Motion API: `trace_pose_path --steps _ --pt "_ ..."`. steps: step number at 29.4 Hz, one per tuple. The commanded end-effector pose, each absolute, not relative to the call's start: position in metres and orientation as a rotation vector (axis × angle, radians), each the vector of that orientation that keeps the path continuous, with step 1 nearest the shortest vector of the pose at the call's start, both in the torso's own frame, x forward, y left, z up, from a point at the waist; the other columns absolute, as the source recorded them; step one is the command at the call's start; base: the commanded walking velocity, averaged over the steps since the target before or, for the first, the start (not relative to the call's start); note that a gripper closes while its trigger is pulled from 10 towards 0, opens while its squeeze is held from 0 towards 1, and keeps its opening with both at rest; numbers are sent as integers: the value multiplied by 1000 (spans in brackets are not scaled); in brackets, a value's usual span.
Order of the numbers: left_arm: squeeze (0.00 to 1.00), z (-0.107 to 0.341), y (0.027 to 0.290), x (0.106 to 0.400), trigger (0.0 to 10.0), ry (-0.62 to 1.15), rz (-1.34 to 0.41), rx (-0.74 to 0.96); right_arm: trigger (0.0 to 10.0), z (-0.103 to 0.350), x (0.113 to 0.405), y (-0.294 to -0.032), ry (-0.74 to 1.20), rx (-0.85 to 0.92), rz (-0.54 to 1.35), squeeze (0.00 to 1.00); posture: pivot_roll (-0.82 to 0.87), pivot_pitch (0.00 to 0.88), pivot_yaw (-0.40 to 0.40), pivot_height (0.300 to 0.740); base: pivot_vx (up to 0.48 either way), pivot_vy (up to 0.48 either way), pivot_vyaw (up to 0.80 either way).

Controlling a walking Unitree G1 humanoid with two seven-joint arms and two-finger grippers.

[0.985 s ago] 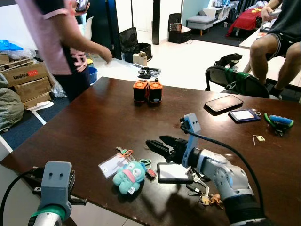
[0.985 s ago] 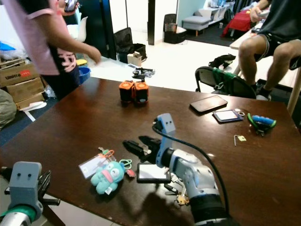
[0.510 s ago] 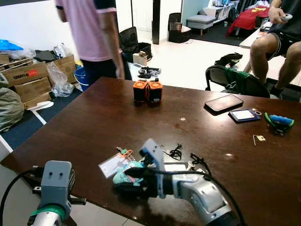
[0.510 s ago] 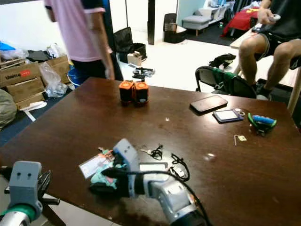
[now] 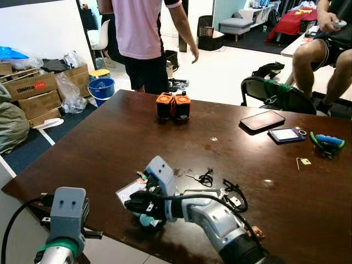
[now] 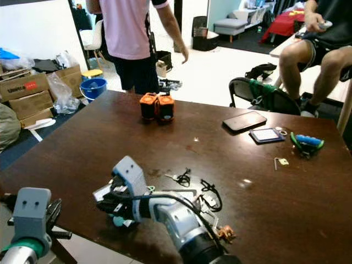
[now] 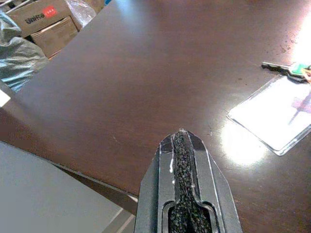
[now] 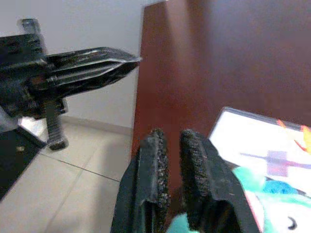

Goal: Hang keys on a hook

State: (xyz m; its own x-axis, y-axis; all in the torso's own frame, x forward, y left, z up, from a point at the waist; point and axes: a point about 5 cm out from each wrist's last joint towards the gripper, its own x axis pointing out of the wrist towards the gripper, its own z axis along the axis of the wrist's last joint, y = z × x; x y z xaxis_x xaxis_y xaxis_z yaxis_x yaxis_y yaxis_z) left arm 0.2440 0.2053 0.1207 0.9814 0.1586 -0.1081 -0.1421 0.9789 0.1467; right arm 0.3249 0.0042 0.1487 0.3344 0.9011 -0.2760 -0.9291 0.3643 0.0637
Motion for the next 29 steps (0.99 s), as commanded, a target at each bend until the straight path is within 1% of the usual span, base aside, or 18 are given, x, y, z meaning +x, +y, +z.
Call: trace_pose_path --steps 1,6,8,14,19,26,27,29 --pt "0 114 208 242 10000 151 161 154 0 144 326 10 297 -140 1195 0 -27 53 161 740 0 0 0" --pt "0 114 210 241 10000 154 166 158 0 138 324 11 330 -193 1240 0 -22 52 158 740 0 0 0" --pt "0 113 211 242 10000 155 169 163 0 132 318 11 357 -234 1315 0 -20 55 152 740 0 0 0" --pt "0 114 213 242 10000 153 179 165 0 129 308 5 394 -239 1444 0 -19 55 152 740 0 0 0" --pt "0 114 213 242 10000 154 179 165 0 129 308 2 401 -233 1475 0 -19 55 152 740 0 0 0" --pt "0 113 211 243 10000 158 166 166 0 121 308 -13 462 -257 1487 0 -19 55 152 740 0 0 0" --pt "0 113 210 243 10000 160 160 166 0 120 308 -19 480 -255 1485 0 -26 58 166 740 0 0 0" --pt "0 112 209 243 10000 164 151 168 0 118 309 -30 503 -258 1475 0 -26 58 166 740 0 0 0"
